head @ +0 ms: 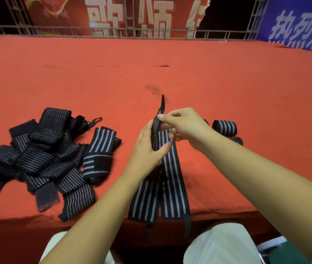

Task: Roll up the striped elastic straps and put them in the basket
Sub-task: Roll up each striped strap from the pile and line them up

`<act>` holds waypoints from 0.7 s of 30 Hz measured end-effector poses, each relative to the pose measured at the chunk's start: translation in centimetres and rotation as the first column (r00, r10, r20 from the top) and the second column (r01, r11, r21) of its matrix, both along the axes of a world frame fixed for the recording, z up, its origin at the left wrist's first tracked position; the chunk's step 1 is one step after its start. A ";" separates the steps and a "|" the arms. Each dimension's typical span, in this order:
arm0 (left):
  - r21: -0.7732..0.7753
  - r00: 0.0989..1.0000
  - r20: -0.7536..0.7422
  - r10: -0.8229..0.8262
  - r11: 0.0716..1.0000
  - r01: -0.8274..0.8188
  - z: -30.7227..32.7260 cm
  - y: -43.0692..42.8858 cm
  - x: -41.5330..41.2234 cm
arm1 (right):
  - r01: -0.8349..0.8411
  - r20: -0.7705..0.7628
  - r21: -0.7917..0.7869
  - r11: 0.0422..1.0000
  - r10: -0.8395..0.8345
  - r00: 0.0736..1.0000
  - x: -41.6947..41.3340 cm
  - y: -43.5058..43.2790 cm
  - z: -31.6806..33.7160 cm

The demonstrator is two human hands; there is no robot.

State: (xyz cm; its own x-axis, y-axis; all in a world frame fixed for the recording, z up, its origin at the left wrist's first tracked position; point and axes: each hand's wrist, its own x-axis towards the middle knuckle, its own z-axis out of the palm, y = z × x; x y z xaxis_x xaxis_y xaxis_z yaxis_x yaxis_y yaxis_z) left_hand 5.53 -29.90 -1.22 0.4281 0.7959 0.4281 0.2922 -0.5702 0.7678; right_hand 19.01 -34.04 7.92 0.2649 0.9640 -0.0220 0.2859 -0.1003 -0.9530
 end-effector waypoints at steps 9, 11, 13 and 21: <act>-0.390 0.913 0.397 -0.097 0.882 0.263 2.4 0.7 -2.8 | -0.068 0.098 -0.040 0.997 0.071 0.993 1.1 1.0 -0.5; -0.461 0.887 0.455 -0.083 0.830 0.314 2.7 0.9 -3.3 | -0.135 0.009 -0.019 0.991 0.135 0.991 0.6 1.6 -0.5; -0.490 0.930 0.352 -0.107 0.825 0.281 2.3 1.3 -3.9 | -0.094 -0.084 0.020 0.995 0.095 0.992 0.3 2.9 -0.3; -0.650 0.927 0.369 -0.060 0.697 0.304 -1.1 3.5 -6.1 | 0.114 -0.349 0.050 0.992 -0.089 0.933 0.8 7.5 0.9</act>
State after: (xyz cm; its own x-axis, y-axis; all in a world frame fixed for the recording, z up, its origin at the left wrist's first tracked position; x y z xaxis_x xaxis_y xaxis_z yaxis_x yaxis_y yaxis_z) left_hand -0.62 -26.43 -2.36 0.5457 0.8346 -0.0746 -0.0697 0.1338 0.9886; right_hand 19.84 -26.58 8.82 0.3490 0.9348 -0.0650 -0.0703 -0.0431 -0.9966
